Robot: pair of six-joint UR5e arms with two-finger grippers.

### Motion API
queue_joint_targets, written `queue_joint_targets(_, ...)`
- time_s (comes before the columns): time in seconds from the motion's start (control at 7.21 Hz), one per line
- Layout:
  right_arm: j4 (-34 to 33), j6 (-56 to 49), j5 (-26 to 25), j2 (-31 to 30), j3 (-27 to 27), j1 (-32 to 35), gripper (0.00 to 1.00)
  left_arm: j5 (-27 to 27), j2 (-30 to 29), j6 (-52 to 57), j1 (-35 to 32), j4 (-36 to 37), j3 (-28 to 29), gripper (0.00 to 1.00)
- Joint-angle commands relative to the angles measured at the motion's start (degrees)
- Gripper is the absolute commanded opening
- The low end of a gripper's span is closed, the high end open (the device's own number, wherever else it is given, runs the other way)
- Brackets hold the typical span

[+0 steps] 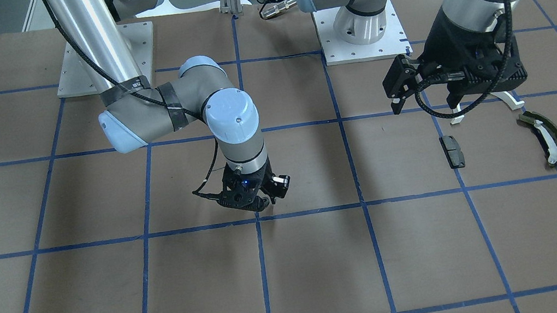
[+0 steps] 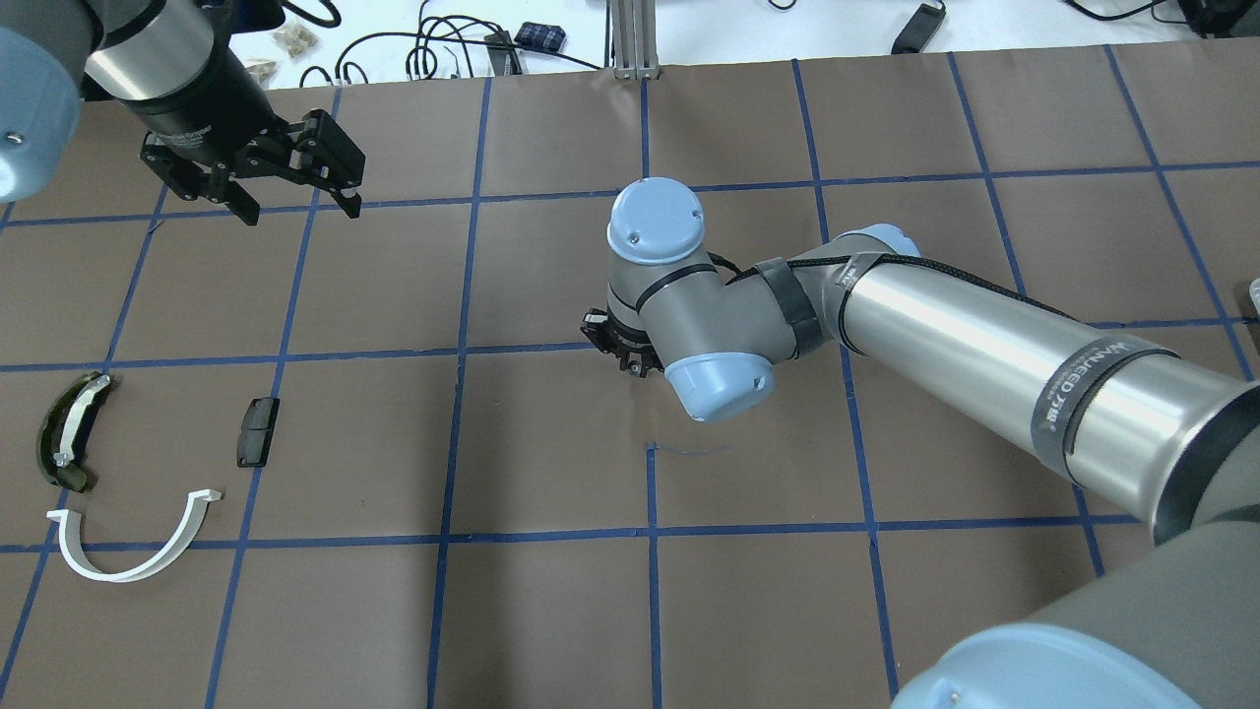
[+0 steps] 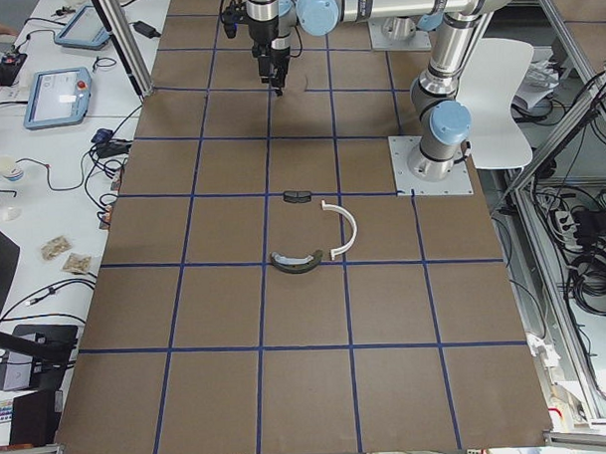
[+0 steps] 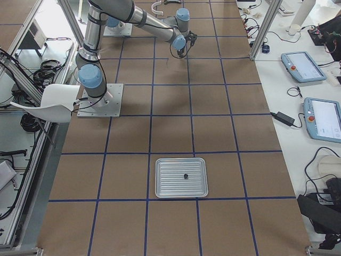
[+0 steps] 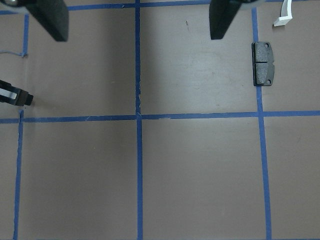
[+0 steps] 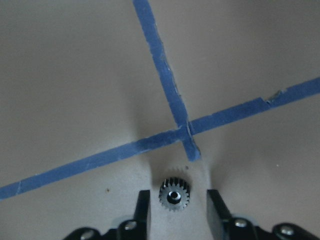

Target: Place bearing gear from tray to pile

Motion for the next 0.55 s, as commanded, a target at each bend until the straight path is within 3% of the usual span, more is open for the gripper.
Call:
queue_joint_targets(0.0, 7.70, -2.28, -0.62, -1.16, -4.71, -1.17, 1.00, -0.11, -1.91, -0.92, -0.29, -0.13, -0.24, 1.00)
queue_joint_targets(0.28, 20.96, -16.11, -0.97, -7.12, -8.50, -7.46, 1.00, -0.12, -4.45, -4.69, -3.79, 2.65, -1.02, 1.00)
queue_joint_targets(0.42, 24.85, -24.80, -0.97, -10.02, -8.60, -12.64, 1.00, -0.03, -6.99, -9.06, -8.25, 8.42, -3.55, 1.00)
